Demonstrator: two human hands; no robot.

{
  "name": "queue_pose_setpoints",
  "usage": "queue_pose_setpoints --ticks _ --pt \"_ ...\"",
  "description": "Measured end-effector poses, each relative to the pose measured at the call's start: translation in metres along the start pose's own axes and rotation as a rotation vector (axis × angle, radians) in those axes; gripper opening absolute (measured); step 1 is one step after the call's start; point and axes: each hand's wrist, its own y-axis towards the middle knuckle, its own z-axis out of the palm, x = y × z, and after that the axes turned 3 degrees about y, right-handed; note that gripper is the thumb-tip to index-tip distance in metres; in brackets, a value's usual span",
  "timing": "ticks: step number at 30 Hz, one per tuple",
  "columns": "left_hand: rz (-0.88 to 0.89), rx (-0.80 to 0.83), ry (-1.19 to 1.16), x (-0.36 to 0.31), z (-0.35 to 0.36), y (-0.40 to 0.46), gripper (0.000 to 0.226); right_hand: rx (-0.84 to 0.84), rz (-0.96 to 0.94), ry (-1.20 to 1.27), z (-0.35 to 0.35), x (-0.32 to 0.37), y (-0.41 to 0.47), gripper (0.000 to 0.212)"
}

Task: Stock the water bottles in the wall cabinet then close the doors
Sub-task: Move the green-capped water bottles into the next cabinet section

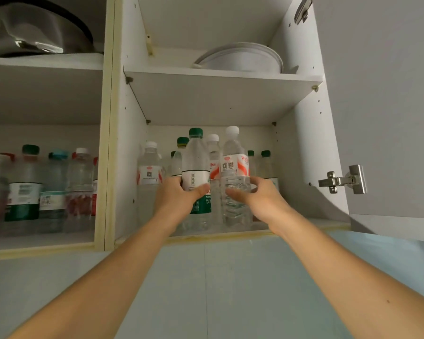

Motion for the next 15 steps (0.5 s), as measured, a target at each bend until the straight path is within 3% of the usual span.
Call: queue_pose_setpoints --ticks 6,15 --pt "-0.005 -0.057 0.078 0.005 0.014 0.011 0.046 0.000 -0.036 -0.025 0.007 -0.010 0.011 0.046" --pt "0.021 -0.070 0.104 0.007 0.018 0.011 0.050 -0.058 -0.105 -0.144 0.012 -0.019 0.007 0.045"
